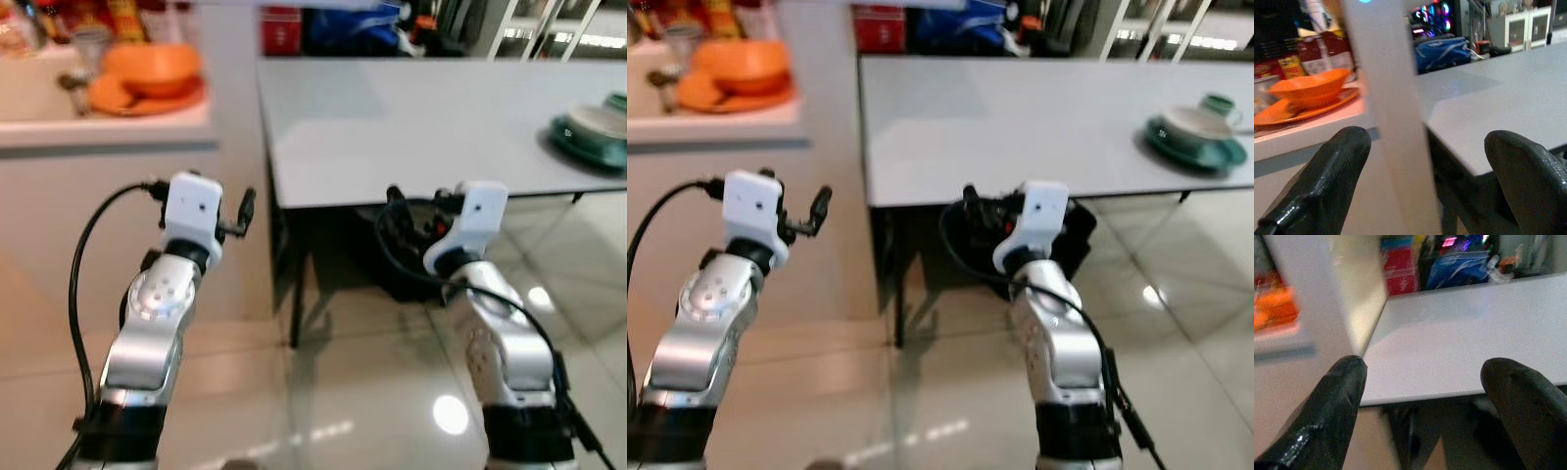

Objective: Setting the table

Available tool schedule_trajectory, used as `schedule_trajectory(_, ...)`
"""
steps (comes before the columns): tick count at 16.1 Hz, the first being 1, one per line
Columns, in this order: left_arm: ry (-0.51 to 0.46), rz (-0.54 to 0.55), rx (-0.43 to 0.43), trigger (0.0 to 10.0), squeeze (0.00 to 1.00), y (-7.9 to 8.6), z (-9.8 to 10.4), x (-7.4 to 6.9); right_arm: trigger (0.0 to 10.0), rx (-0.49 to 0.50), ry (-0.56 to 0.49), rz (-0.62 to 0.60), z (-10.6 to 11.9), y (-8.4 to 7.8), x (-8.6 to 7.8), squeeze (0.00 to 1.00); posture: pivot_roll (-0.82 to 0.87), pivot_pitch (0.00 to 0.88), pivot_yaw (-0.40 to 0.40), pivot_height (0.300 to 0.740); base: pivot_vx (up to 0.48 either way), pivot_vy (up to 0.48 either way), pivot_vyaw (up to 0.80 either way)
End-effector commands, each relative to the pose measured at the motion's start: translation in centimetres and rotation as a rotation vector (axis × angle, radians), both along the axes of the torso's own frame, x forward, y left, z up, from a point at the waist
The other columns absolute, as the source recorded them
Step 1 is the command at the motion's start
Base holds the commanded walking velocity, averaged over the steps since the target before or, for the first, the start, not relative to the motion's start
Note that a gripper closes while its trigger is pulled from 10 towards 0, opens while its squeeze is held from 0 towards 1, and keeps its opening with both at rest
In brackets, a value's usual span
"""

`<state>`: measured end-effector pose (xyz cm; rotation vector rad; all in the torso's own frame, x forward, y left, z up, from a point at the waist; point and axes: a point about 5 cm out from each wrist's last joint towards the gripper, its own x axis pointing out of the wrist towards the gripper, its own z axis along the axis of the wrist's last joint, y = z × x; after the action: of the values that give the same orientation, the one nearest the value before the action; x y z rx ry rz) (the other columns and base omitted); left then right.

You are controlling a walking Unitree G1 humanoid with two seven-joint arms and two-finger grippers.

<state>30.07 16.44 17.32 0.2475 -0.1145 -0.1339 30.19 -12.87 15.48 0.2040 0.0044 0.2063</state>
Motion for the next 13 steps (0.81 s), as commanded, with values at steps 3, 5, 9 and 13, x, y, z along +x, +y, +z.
schedule_trajectory(3, 0.009, 0.033, 0.011, 10.0, 0.00, 0.6, 0.0, -0.1, 10.0, -0.043, 0.078, 0.008, -0.3, 0.7, 0.4, 0.00, 0.11, 0.000, -0.066, 0.740, 0.000, 0.480, 0.00)
schedule_trajectory(5, 0.005, 0.042, 0.017, 10.0, 0.00, 0.7, 0.0, -0.1, 10.0, -0.046, 0.088, 0.009, 0.2, 0.4, 0.2, 0.00, 0.11, 0.000, -0.068, 0.740, 0.000, 0.480, 0.00)
schedule_trajectory(9, 0.001, 0.049, 0.021, 10.0, 0.00, 0.9, 0.1, -0.1, 10.0, -0.120, -0.026, -0.016, 1.3, 0.3, 0.4, 0.00, 0.11, 0.000, -0.073, 0.740, 0.000, 0.480, 0.00)
schedule_trajectory(13, -0.006, 0.043, 0.019, 10.0, 0.00, 0.6, 0.2, -0.1, 10.0, -0.067, -0.057, -0.007, 1.9, 0.3, 0.3, 0.00, 0.11, 0.000, -0.079, 0.740, 0.000, 0.480, 0.00)
